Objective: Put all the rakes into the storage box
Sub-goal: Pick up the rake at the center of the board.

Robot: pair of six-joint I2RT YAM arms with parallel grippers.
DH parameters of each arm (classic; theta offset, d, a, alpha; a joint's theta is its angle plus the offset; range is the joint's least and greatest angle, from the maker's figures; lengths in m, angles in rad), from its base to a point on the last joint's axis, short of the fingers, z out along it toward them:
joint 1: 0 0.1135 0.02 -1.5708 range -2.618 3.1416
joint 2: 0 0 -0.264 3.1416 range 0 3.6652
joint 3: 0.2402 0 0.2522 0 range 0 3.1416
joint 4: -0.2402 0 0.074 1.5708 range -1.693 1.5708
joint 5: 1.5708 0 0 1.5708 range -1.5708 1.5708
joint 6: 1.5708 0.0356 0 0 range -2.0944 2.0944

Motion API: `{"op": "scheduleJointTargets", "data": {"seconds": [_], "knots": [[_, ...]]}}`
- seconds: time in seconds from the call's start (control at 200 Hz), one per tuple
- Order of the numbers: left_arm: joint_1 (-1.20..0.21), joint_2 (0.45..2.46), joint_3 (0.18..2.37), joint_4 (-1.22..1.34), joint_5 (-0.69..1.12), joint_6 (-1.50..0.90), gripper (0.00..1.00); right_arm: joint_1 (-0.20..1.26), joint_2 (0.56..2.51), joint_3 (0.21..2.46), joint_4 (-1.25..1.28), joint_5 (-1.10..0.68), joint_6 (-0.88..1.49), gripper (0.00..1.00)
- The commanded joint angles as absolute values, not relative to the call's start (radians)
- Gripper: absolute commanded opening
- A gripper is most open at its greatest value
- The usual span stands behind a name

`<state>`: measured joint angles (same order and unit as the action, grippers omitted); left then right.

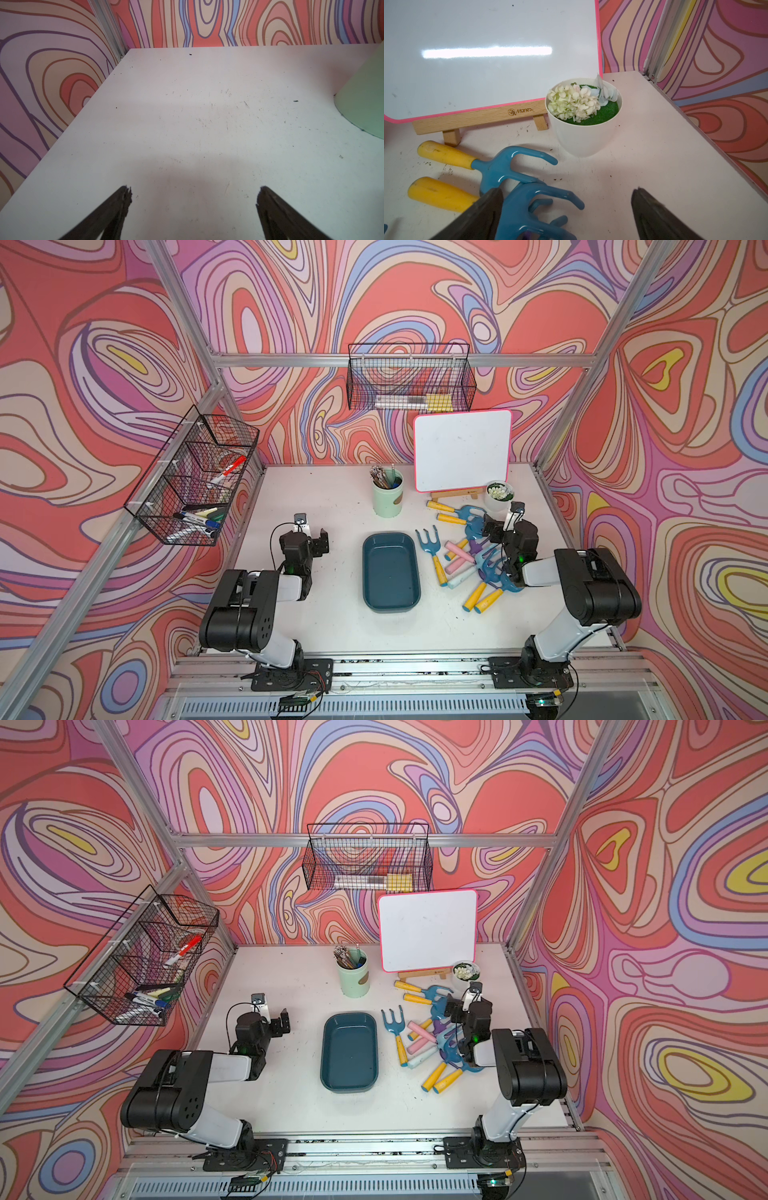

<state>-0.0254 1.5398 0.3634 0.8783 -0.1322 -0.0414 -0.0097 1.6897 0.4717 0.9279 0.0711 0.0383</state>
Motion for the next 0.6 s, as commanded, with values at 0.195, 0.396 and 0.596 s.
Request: {"op": "scheduleJointTargets", "data": {"seconds": [0.195,0.396,0.596], "knots": [[-0.02,1.539,0.372,0.89,-0.12,-0.035,0.99,-0.004,1.699,0.471,0.945,0.075,0.034,0.98],[-0.02,1.539,0.376,0.884,-0.119,-0.032,0.99,-0.003,1.692,0.481,0.913,0.07,0.036,0.98],[-0.052,1.472,0.452,0.699,-0.176,-0.009,0.99,-0.003,1.692,0.477,0.918,0.07,0.035,0.91]]}}
